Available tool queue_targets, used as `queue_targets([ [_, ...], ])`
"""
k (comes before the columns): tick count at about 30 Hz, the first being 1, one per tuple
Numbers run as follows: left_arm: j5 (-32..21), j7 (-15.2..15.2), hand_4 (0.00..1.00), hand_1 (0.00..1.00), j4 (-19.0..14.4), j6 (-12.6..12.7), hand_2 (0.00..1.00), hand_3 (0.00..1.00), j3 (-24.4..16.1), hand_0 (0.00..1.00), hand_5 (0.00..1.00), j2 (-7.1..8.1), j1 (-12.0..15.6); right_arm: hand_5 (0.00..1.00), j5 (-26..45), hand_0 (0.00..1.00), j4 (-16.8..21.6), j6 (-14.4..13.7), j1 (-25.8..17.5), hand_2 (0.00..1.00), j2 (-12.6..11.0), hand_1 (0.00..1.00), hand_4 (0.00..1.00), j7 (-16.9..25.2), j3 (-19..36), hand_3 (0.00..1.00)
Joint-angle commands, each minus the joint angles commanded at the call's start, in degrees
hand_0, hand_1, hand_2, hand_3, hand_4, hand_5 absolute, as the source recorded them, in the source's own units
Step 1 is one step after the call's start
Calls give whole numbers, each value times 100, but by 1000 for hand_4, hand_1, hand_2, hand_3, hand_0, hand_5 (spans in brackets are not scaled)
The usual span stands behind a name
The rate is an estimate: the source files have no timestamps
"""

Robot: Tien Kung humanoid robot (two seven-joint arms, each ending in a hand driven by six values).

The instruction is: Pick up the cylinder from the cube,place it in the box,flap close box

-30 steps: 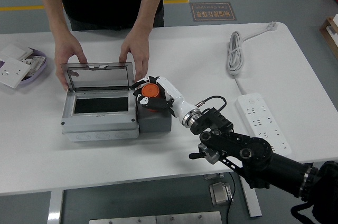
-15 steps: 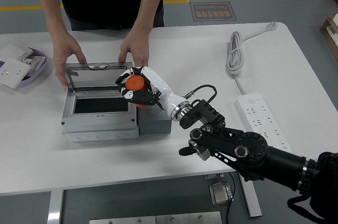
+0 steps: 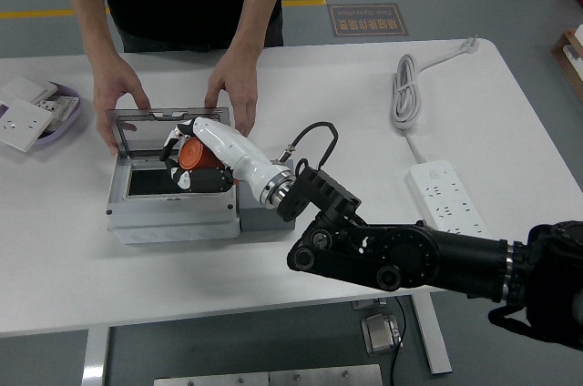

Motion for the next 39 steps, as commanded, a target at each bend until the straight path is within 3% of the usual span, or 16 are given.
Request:
queue_targets([
  [12, -70, -10, 722, 647, 19, 4, 625, 668, 55, 629, 253, 54, 23, 2, -628, 18, -67, -3, 523, 273, 0, 143, 2, -610, -540, 209],
  [14, -90, -13, 722, 647, 24, 6, 625, 668, 72, 629, 253, 69, 21, 2, -870, 18, -129, 103, 636, 273, 0, 143, 2, -842, -626, 209],
  [15, -99, -15, 722, 647, 26, 7, 625, 668, 81, 629, 253, 75, 18, 2, -978, 42, -160, 155, 680, 374, 0, 196, 2, -942, -661, 268],
  [25, -155, -22, 722, 647, 31, 7, 625, 668, 155, 629, 253, 107, 19, 2, -1936, 42, -344, 796, 945, 393, 0, 230, 2, -1903, -948, 284],
  [34, -211, -22, 722, 647, 39, 10, 625, 668, 234, 629, 253, 135, 15, 2, -1920, 2, -271, 1365, 1063, 385, 0, 196, 2, -1975, -722, 263],
  [39, -216, -25, 722, 647, 40, 12, 625, 668, 241, 629, 253, 142, 13, 2, -1770, 2, -232, 1397, 1108, 387, 0, 213, 2, -1907, -649, 273],
])
